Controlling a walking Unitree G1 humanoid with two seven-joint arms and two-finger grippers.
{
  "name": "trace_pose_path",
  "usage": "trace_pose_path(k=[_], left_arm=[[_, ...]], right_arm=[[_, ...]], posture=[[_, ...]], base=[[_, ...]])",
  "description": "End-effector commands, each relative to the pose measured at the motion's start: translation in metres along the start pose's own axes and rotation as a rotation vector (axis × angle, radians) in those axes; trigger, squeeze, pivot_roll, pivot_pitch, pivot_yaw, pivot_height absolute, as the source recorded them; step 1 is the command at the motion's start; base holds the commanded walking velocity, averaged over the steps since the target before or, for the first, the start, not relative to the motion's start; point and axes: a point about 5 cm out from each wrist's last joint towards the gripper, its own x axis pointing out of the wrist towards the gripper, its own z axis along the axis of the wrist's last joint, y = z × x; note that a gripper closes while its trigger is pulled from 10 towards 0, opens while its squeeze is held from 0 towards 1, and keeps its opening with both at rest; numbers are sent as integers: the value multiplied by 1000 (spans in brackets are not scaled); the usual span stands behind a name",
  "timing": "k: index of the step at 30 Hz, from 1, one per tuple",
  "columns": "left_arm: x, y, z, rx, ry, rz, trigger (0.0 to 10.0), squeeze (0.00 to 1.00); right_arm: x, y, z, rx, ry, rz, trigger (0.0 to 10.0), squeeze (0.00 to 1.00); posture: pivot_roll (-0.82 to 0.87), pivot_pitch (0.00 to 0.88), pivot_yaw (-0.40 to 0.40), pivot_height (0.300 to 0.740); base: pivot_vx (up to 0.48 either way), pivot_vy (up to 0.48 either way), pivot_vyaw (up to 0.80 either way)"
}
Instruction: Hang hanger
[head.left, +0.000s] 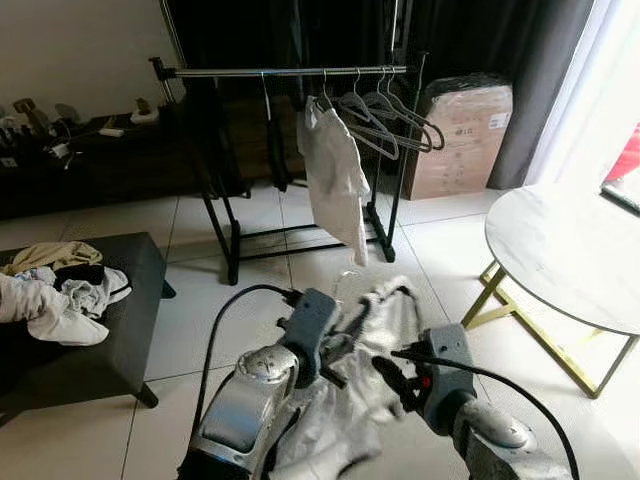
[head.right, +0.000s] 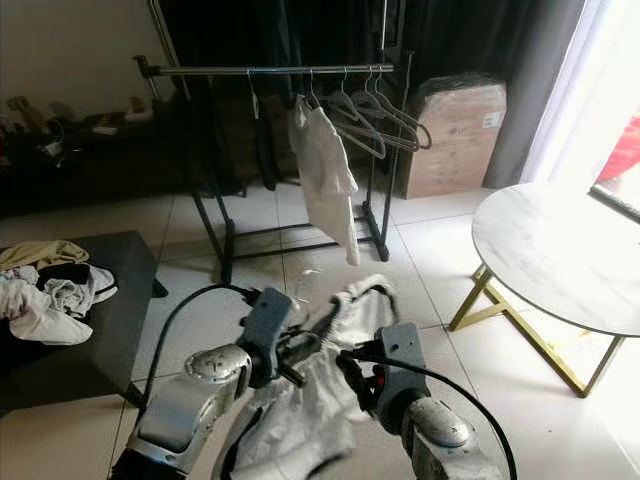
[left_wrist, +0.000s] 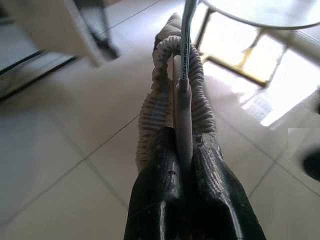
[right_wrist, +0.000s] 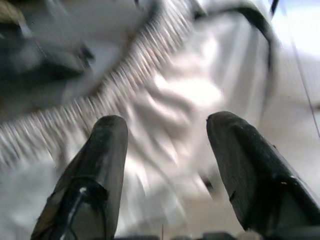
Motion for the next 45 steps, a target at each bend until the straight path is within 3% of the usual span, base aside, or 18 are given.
trace_pose_path(k=[1,7,13,17,18,20,22,23,24,25,36,45], left_arm=[[-4,6,8,7,-10,57,10000,0],[-6,1,15,-35,-27,75,10000,0],[-7,-9,16,-48,-15,54,10000,0],[-7,-12,16,-36,-2,48,10000,0],[-7,-13,16,-36,2,45,10000,0],[-7,-15,16,-39,10,37,10000,0],[-7,-16,17,-42,8,35,10000,0],[-6,-17,18,-48,3,34,10000,0],[-6,-17,19,-50,1,33,10000,0],[-6,-18,19,-51,1,32,10000,0],[-7,-30,25,-84,-12,-20,10000,0],[-9,-37,30,-92,-17,-49,10000,0]], right_arm=[[-1,5,3,-7,23,12,10000,0],[3,9,7,29,103,7,10000,0],[9,25,21,86,89,116,10000,0],[12,31,26,116,93,122,10000,0],[14,31,29,147,77,112,10000,996],[16,31,35,194,56,100,10000,1000],[17,30,34,181,71,89,10000,1000],[18,29,33,170,86,73,10000,561],[18,28,32,170,92,64,10000,55],[19,27,31,175,94,53,10000,0],[26,22,41,258,48,20,10000,0],[31,23,46,238,48,22,10000,0]], posture=[[-103,101,24,740],[-94,117,-2,740],[-81,118,-11,740],[-86,118,-10,740],[-86,116,-10,740],[-86,116,-10,740],[-86,112,-9,740],[-85,111,-9,740],[-84,110,-10,740],[-84,108,-10,740],[-75,99,-15,740],[-70,104,-19,740]], base=[[0,0,0],[0,0,0],[0,0,0],[0,0,0],[0,0,0],[0,0,0],[0,0,0],[0,0,0],[0,0,0],[0,0,0],[0,0,0],[0,0,0]])
